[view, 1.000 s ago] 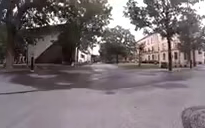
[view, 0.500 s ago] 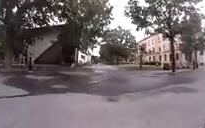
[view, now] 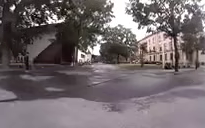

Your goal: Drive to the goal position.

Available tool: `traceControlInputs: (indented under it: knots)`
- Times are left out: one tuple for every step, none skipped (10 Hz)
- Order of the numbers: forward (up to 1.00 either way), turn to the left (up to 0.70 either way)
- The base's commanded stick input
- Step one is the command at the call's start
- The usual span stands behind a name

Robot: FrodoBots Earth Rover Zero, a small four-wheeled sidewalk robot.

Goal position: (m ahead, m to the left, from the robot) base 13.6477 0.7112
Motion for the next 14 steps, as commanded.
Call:
traceControlInputs:
  knots:
    - [0.70,0.00]
    - [0.70,0.00]
    - [0.70,0.00]
    - [0.70,0.00]
    - [0.70,0.00]
    - [0.70,0.00]
    - [0.70,0.00]
    - [0.70,0.00]
    - [0.70,-0.20]
    - [0.70,-0.16]
    - [0.70,-0.02]
    - [0.70,0.00]
    - [0.70,0.00]
    - [0.70,0.00]
